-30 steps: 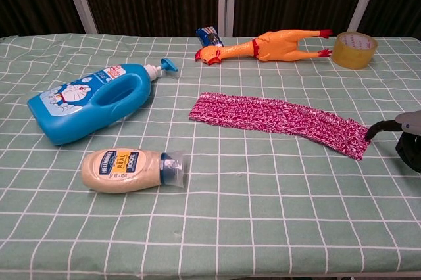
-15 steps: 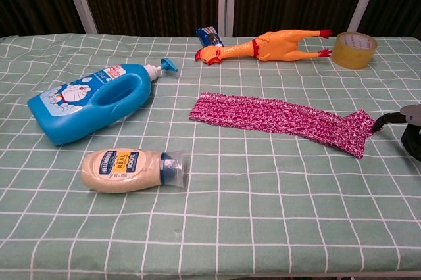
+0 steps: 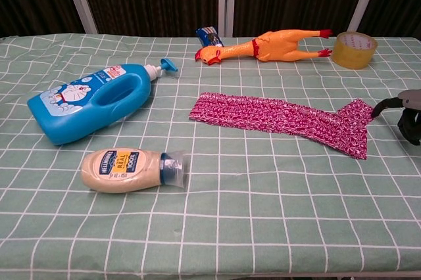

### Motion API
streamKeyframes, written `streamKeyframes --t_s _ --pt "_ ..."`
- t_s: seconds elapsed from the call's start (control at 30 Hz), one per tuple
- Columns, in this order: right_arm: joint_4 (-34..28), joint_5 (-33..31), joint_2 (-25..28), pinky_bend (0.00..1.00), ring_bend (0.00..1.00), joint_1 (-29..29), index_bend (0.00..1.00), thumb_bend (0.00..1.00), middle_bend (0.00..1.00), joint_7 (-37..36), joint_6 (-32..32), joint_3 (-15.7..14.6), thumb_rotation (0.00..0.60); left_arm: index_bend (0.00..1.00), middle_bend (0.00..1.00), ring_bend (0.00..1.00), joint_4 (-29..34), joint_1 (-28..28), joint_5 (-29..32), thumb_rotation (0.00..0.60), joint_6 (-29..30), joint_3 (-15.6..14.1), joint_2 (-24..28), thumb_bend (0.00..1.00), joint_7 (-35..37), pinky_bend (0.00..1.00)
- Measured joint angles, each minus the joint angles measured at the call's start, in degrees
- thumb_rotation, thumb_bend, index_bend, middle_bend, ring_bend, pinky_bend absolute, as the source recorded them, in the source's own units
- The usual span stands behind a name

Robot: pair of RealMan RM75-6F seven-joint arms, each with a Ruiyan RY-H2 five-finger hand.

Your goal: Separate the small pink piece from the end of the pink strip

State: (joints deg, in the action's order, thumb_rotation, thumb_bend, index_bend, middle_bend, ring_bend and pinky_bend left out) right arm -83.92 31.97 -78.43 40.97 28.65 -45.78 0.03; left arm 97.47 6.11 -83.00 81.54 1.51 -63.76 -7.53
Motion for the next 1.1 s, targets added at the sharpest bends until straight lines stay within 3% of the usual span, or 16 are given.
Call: streamKeyframes --t_s 0.33,0.67,0.9,1.1 --pt "6.86 -6.48 -2.18 0.75 0.86 3.6 0.15 1.0 0.98 1.04 3.5 1.0 0.6 0.05 0.0 0.0 -0.64 -0.13 0.37 0.488 0.04 0.12 0.48 0.05 0.77 0.12" --pt "9.7 -10.29 -2.4 0.75 0.86 5.02 0.15 1.0 0.98 1.88 3.6 1.05 0.6 0.05 0.0 0.0 -1.08 -0.23 0.33 0.488 0.09 0.05 0.43 0.05 1.29 0.12" --pt "8.0 -8.39 -1.46 0.75 0.86 4.57 0.15 1.0 0.98 0.32 2.32 1.83 0.6 0.05 0.0 0.0 -1.0 -0.35 0.16 0.488 0.49 0.12 0.52 0.05 1.38 0.12" --pt "1.13 -3.22 1.4 0.75 0.86 3.52 0.15 1.0 0.98 -1.56 -0.81 2.83 0.6 0.05 0.0 0.0 -0.78 -0.43 -0.02 0.489 0.77 0.15 0.54 0.05 1.18 0.12"
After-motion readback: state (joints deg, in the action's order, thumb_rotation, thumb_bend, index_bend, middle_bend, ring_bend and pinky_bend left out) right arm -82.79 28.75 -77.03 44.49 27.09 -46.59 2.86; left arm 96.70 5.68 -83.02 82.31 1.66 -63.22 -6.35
